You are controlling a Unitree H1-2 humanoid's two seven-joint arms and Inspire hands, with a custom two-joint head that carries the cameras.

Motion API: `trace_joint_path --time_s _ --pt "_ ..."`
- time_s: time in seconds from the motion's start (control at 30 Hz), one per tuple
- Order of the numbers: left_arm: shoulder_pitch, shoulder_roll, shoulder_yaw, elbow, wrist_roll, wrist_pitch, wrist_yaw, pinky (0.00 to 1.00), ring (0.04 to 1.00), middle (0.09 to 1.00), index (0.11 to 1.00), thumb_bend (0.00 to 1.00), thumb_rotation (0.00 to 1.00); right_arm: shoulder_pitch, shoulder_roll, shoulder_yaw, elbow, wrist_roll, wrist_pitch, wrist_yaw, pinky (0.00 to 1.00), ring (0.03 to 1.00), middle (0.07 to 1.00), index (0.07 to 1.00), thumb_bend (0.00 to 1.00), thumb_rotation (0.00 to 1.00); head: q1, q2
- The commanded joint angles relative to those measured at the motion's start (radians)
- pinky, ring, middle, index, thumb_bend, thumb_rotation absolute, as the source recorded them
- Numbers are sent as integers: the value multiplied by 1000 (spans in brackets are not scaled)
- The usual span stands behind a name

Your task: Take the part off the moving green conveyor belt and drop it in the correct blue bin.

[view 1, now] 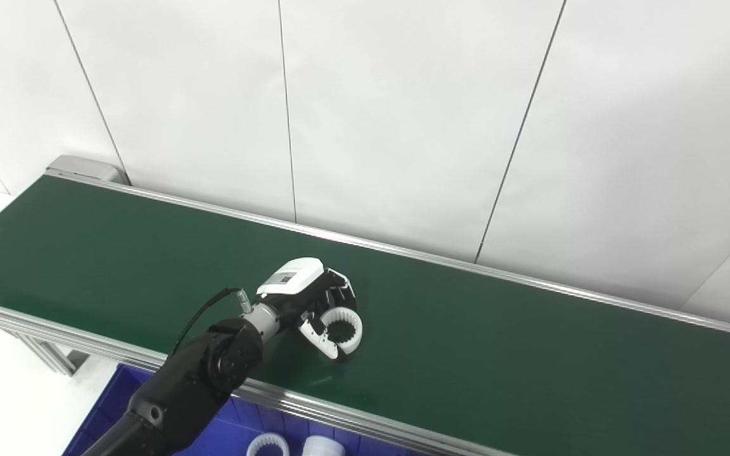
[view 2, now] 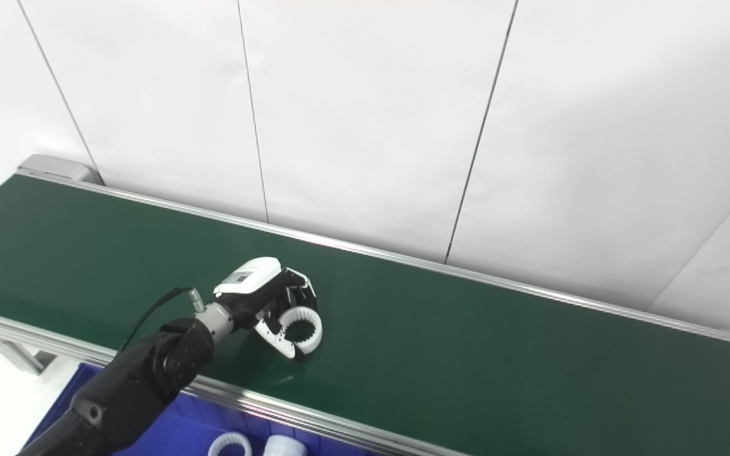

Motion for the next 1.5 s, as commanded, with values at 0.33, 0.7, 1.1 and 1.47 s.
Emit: trace_joint_path --time_s 0.33,0.7,1.1,1.47 --pt "215 16 197 -483 -304 -59 -54 398 406 513 530 495 0 34 9 -5 -74 -9 -58 3 736 794 828 861 876 555 -37 110" --pt "456 52 236 -554 -332 -134 -93 388 401 509 528 496 0 72 34 -47 -147 -9 -58 63 755 811 828 870 905 550 -171 291" --pt "517 52 182 -346 -319 -301 -119 456 423 490 525 499 0 122 123 -144 -246 -46 -7 196 756 817 839 880 858 533 -326 435" --pt "494 55 77 -336 -179 -180 -189 474 428 510 519 498 0 146 189 -198 -278 -78 22 271 762 813 837 880 846 526 -364 454"
